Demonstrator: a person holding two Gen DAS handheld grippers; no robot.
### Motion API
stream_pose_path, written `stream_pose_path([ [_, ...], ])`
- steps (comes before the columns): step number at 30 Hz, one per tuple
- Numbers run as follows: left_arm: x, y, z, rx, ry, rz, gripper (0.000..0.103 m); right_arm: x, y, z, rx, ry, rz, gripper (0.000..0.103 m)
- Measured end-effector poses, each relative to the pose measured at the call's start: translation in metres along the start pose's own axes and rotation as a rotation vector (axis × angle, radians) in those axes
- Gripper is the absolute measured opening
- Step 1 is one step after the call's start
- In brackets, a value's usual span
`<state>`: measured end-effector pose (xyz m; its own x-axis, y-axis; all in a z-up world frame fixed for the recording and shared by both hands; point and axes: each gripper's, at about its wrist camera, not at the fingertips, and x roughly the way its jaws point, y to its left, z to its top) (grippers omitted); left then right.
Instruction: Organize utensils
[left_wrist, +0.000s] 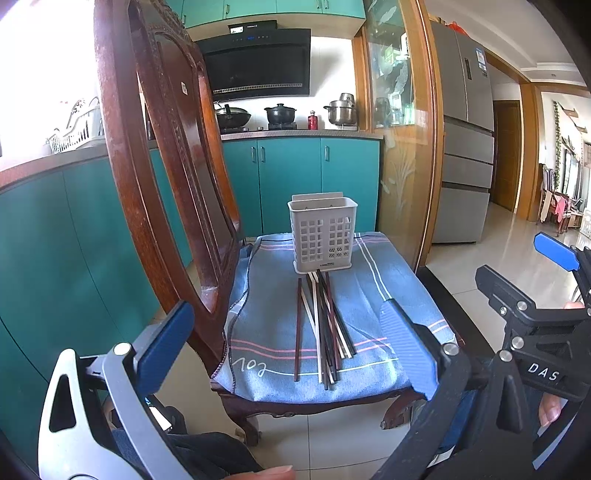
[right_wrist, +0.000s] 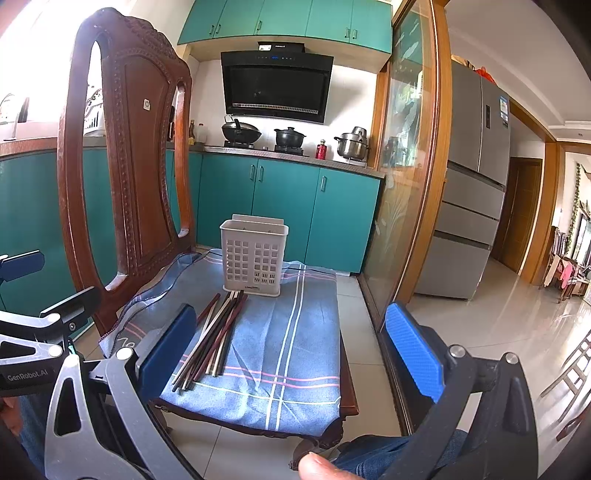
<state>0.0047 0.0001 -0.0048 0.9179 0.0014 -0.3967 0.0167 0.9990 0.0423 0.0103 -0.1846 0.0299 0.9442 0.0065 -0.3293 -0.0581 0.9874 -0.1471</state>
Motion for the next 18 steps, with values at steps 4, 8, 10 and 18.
stream_pose_path([
  [4, -0.0003, -0.0001, 0.0001, 0.004, 0.002, 0.002, 0.100, 0.0007, -0.0024, -0.0007, 0.003, 0.001, 0.001, 0.100],
  [8, 0.0003, -0.0004, 0.0001, 0.004, 0.003, 0.001, 0.100, 0.0009, -0.0025, -0.0008, 0.002, 0.002, 0.000, 0.100],
  [10, 0.0003, -0.0004, 0.0000, 0.003, 0.003, 0.002, 0.100, 0.0008, -0.0029, -0.0009, 0.002, 0.002, 0.001, 0.100],
  [18, 0.0012, -0.0004, -0.0005, 0.003, 0.005, 0.000, 0.100, 0.0009, -0.0029, -0.0014, 0.002, 0.001, 0.001, 0.100],
])
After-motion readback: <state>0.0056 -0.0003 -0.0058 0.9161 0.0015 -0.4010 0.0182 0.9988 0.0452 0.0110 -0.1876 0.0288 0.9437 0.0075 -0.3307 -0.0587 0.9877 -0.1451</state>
